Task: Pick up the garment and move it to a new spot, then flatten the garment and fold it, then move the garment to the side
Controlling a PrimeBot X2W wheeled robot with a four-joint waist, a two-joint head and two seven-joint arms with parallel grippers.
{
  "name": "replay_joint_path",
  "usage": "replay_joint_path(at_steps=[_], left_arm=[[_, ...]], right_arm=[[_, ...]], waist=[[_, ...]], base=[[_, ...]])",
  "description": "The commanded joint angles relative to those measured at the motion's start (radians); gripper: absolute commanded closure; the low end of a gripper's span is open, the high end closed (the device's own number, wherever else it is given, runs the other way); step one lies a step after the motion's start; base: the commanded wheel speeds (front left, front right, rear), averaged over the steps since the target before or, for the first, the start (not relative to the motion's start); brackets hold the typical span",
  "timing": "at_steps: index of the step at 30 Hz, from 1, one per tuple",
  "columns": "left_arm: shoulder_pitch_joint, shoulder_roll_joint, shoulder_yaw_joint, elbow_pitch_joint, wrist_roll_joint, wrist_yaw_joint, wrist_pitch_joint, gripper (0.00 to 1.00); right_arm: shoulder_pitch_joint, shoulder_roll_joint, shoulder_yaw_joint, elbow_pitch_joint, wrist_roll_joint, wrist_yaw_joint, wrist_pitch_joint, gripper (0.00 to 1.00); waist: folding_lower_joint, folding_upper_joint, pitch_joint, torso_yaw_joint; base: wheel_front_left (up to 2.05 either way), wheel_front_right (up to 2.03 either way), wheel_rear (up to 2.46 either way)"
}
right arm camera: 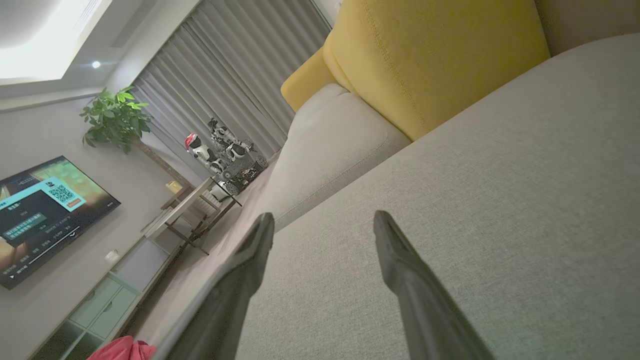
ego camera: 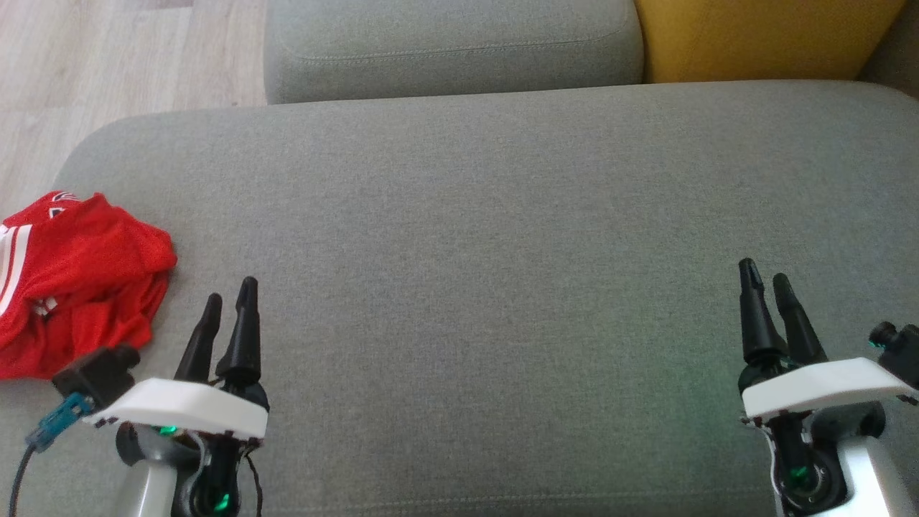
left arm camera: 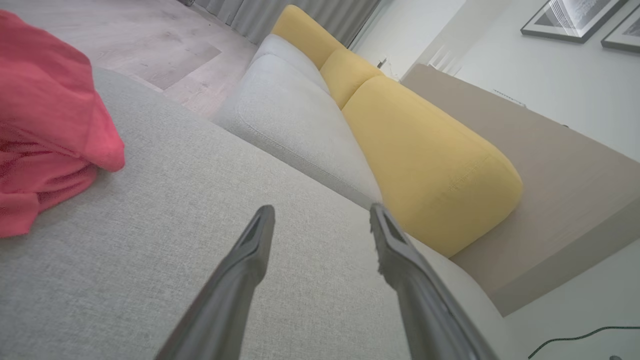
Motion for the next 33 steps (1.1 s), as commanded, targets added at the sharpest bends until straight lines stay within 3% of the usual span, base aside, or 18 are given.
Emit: replay_joint_path(at_steps=[1, 16, 33], left_arm=[[-0.057, 0.027, 0.01, -0.033, 0.04, 0.01, -0.013, 0.0], [-0.057, 0.056, -0.028, -0.02, 0.23, 0.067, -0.057, 0.0], [-0.056, 0.065, -0.06, 0.002, 0.377, 0.086, -0.103, 0.0]], right_arm=[[-0.05, -0.015, 0.018, -0.045, -0.036, 0.0, -0.002, 0.0], [-0.045, -0.005, 0.038, -0.049, -0.227, 0.0, -0.018, 0.0], [-0.039, 0.01, 0.05, -0.05, -0.418, -0.001, -0.039, 0.0]], waist=[[0.0, 0.0, 0.0, 0.0], [0.0, 0.0, -0.003, -0.002], [0.0, 0.0, -0.003, -0.003]], base=[[0.0, 0.0, 0.0], [0.0, 0.0, 0.0], [0.0, 0.0, 0.0]])
